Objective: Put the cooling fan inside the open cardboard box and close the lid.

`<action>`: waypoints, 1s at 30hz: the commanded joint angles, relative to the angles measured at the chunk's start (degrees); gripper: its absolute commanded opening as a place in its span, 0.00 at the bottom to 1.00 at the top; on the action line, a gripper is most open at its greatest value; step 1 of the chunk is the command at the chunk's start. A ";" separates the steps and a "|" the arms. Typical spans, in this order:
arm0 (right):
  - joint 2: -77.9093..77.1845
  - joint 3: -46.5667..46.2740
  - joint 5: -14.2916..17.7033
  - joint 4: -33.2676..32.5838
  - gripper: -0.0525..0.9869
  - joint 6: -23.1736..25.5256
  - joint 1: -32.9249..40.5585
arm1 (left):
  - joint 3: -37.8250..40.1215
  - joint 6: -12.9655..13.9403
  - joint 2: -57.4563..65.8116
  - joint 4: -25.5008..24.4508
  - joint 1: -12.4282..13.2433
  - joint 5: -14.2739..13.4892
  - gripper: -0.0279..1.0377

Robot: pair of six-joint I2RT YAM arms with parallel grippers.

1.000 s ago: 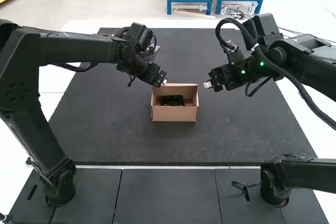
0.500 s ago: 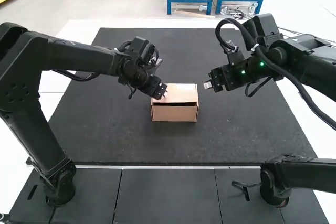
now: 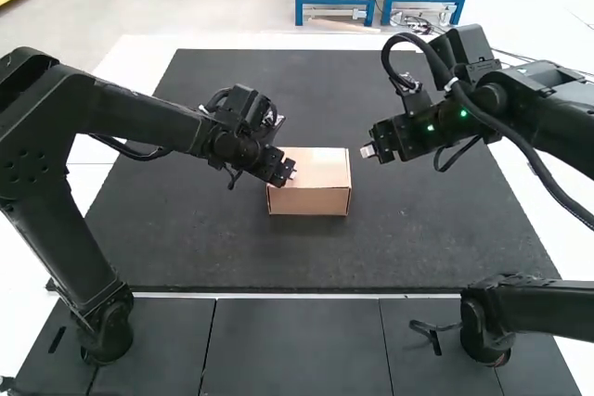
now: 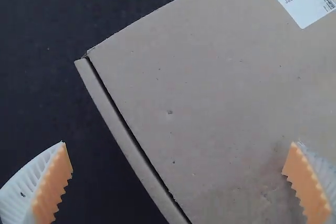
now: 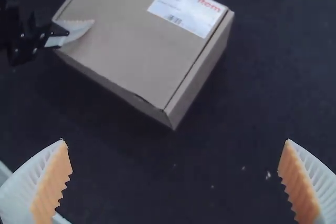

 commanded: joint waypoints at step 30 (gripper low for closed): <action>-12.27 -3.87 7.97 13.72 0.92 14.56 -1.36 | 8.69 0.52 -27.69 -12.32 14.49 -2.21 0.93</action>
